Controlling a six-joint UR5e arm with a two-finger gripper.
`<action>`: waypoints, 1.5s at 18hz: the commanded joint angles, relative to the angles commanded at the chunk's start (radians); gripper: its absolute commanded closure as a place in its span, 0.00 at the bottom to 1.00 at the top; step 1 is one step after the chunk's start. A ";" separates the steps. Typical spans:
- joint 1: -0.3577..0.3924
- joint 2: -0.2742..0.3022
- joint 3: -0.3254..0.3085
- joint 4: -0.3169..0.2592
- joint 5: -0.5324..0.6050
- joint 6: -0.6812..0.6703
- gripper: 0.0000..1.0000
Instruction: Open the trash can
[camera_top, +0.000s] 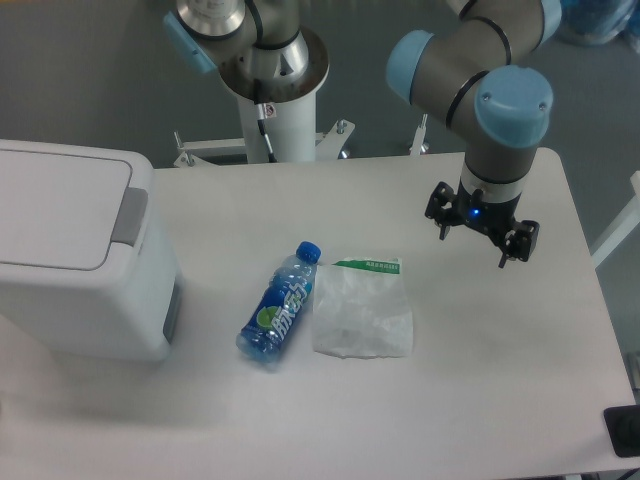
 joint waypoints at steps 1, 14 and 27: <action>-0.002 0.000 0.000 0.002 0.000 0.000 0.00; -0.015 0.032 -0.051 -0.003 -0.024 -0.190 0.00; -0.081 0.133 0.064 -0.357 -0.231 -0.322 0.00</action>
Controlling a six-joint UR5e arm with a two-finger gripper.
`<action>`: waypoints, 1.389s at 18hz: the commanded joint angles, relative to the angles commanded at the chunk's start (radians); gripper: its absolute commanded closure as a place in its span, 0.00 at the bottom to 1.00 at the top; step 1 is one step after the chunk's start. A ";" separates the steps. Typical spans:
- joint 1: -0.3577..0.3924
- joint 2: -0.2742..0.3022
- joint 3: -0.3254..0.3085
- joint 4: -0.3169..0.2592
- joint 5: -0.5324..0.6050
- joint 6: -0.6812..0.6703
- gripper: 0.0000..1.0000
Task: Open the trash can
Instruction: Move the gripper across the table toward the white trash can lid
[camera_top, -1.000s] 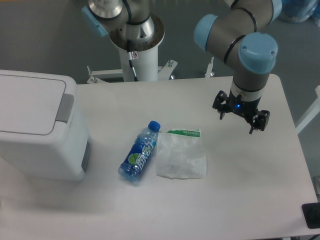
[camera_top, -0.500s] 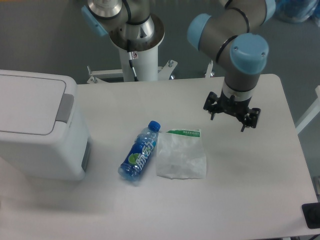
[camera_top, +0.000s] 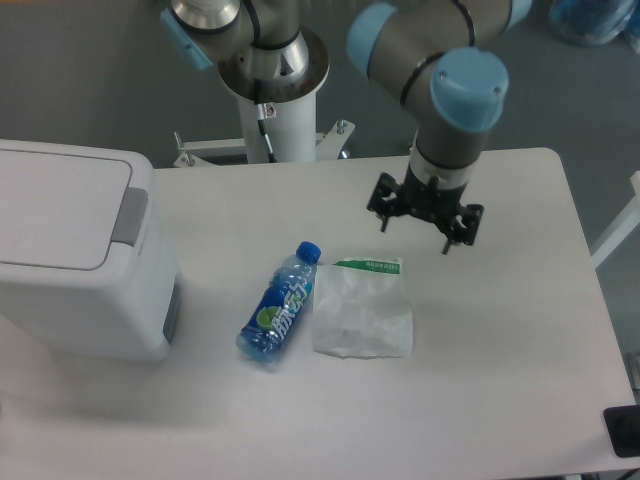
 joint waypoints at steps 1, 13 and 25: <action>-0.015 -0.003 0.034 -0.038 -0.019 -0.032 0.00; -0.150 -0.008 0.126 -0.129 -0.175 -0.270 0.00; -0.284 -0.005 0.140 -0.119 -0.250 -0.479 0.00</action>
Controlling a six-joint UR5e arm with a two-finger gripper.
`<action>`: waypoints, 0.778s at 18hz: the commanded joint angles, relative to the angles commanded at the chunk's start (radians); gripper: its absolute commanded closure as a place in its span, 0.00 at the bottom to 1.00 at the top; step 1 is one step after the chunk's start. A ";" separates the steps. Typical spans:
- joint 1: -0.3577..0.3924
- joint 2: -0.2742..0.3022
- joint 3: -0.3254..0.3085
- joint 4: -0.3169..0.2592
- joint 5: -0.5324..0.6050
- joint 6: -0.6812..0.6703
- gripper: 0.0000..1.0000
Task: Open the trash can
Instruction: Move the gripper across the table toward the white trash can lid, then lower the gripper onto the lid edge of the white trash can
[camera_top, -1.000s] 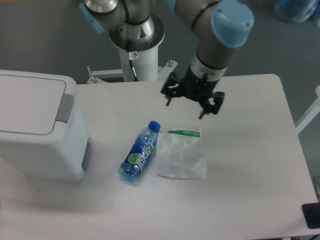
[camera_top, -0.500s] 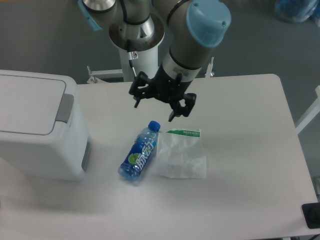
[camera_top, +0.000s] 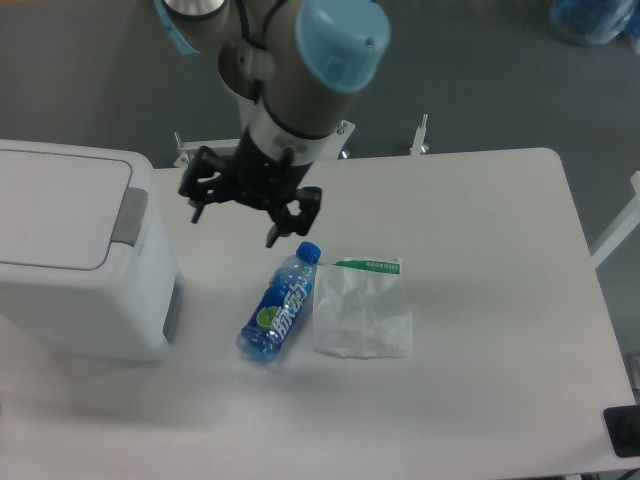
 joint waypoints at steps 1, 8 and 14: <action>-0.002 0.000 -0.003 0.000 -0.002 0.000 0.00; -0.023 -0.005 -0.008 0.002 -0.002 -0.021 0.00; -0.046 -0.009 -0.012 0.003 -0.014 -0.046 0.00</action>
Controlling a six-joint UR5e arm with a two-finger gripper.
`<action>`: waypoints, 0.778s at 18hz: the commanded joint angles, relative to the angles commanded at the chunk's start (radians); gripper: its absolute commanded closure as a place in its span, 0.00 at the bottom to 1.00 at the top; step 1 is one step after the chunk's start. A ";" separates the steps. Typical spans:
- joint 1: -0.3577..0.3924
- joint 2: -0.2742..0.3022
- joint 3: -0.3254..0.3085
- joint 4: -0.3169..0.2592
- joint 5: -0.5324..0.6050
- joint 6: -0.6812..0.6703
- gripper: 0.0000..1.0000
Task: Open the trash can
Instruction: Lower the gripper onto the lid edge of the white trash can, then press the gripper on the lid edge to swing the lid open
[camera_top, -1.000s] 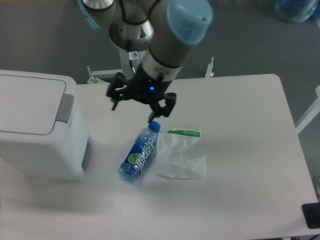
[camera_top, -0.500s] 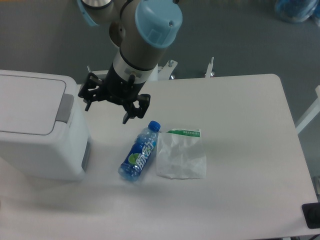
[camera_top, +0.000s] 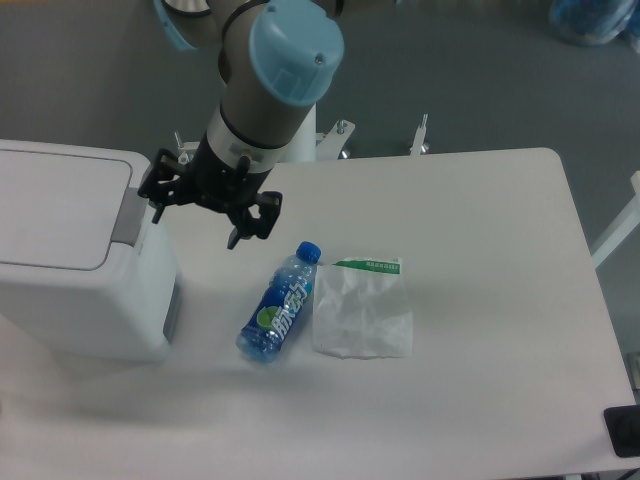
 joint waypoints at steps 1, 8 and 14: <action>-0.002 0.002 -0.003 -0.002 -0.002 0.000 0.00; -0.020 0.003 -0.009 -0.002 0.000 -0.005 0.00; -0.020 0.003 -0.025 0.000 0.003 -0.005 0.00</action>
